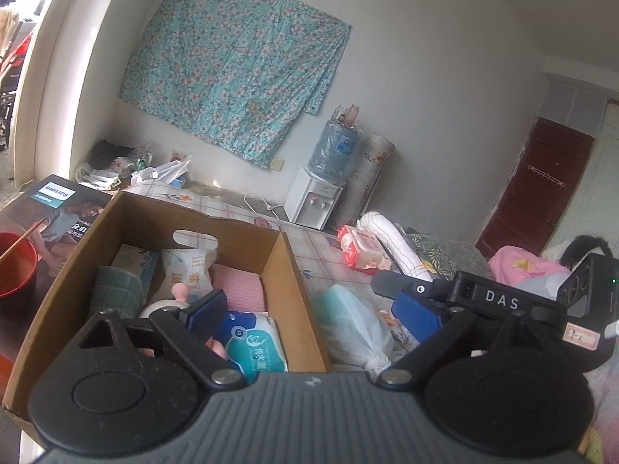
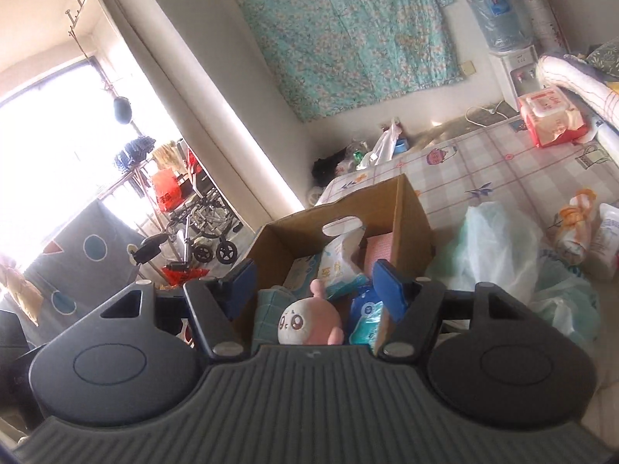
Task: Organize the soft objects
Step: 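Move the right tool back over the bed to the white yogurt cup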
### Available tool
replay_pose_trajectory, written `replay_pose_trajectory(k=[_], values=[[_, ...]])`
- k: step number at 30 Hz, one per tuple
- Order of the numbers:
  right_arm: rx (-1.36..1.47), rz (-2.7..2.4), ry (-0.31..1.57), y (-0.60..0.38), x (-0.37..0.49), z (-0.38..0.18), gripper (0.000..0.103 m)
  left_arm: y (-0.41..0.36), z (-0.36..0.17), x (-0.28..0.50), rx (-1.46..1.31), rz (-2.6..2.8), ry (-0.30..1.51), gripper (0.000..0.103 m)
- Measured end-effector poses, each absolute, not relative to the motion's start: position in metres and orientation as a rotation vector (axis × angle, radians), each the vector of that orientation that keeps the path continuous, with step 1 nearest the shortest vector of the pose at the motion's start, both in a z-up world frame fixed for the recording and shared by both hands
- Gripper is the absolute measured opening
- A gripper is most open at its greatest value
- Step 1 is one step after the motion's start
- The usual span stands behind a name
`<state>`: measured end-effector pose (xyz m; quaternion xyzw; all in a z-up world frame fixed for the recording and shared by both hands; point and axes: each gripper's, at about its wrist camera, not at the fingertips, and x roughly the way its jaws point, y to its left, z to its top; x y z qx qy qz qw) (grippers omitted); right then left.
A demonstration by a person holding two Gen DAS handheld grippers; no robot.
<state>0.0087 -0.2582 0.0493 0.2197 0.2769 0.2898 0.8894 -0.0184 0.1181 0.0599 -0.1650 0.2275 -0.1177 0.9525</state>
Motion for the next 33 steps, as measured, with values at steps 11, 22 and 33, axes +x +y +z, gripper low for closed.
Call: replay_pose_trajectory(k=[11, 22, 33], values=[[0.482, 0.219, 0.597, -0.420, -0.034, -0.010, 0.067, -0.012, 0.016, -0.009, -0.173, -0.497, 0.591, 0.096], [0.576, 0.190, 0.669, -0.476, 0.012, -0.051, 0.067, -0.090, 0.023, 0.025, 0.227, -0.497, 0.557, 0.095], [0.825, 0.209, 0.886, -0.487, 0.147, -0.087, 0.067, -0.148, -0.001, 0.119, 0.486, -0.541, 0.650, 0.090]])
